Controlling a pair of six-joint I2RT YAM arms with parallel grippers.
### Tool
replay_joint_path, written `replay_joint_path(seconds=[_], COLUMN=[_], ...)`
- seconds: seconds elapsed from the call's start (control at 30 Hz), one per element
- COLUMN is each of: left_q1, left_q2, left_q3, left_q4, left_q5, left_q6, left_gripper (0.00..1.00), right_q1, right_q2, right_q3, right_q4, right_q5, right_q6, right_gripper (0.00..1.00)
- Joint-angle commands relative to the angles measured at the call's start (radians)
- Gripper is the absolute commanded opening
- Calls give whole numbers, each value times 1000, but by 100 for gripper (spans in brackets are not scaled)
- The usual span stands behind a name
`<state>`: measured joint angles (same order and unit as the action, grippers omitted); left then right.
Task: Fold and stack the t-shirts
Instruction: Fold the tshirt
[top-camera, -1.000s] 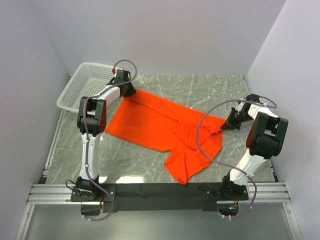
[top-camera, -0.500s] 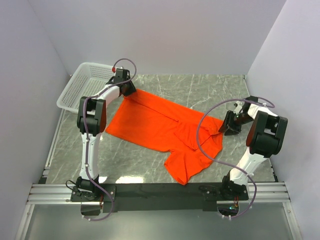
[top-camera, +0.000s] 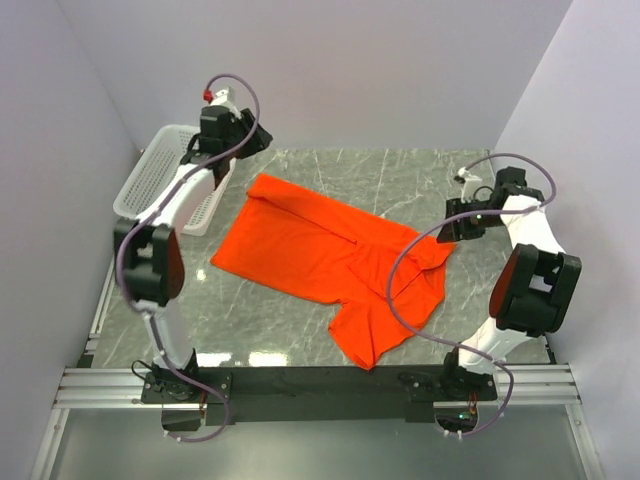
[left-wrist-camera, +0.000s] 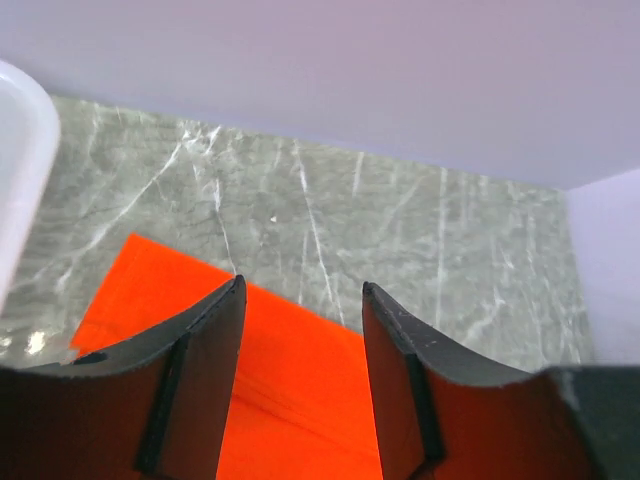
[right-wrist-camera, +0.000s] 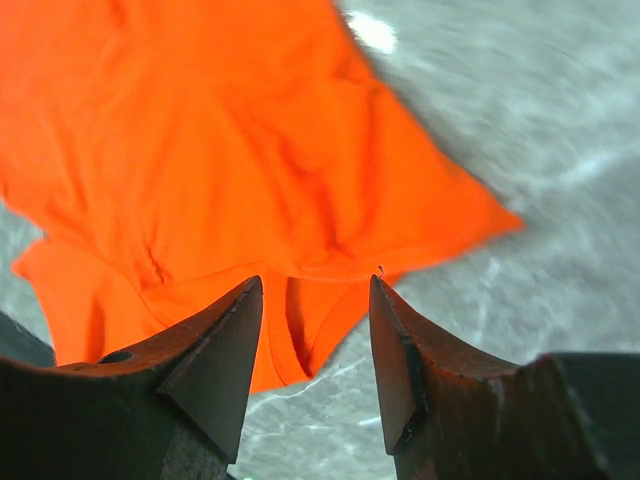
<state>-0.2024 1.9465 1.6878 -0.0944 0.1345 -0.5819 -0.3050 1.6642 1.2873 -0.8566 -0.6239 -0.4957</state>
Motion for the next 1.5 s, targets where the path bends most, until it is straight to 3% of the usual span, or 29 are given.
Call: replay_joint_path(seconds=[0.0, 0.17, 0.23, 0.33, 0.6, 0.83, 1.1, 1.4, 1.47], left_q1=[4, 37, 60, 119, 251, 258, 256, 213, 210], left_q2=[-176, -395, -486, -579, -701, -644, -532, -433, -413], left_q3=[-141, -438, -517, -646, -869, -905, -935, -941, -936], left_q4=[55, 38, -10, -94, -189, -223, -217, -168, -157], left_q5=[-16, -61, -62, -65, -73, -67, -131, -242, -262], left_q6=[77, 88, 67, 11, -216, -288, -326, -384, -386], left_gripper=[56, 61, 64, 65, 59, 57, 49, 46, 39], right_q1=[50, 234, 300, 423, 879, 1115, 1146, 1143, 1144], right_q2=[-41, -139, -196, -291, -408, -432, -448, -489, -497], right_q3=[-25, -97, -176, -258, -397, -496, -500, -531, -542], right_q4=[-60, -326, -338, -302, -151, -37, -35, -71, -93], right_q5=[-78, -169, -171, -139, -5, 67, 153, 150, 136], right_q6=[-186, -668, -839, -932, -916, -775, -647, -636, -673], right_gripper=[53, 53, 55, 59, 59, 57, 57, 57, 56])
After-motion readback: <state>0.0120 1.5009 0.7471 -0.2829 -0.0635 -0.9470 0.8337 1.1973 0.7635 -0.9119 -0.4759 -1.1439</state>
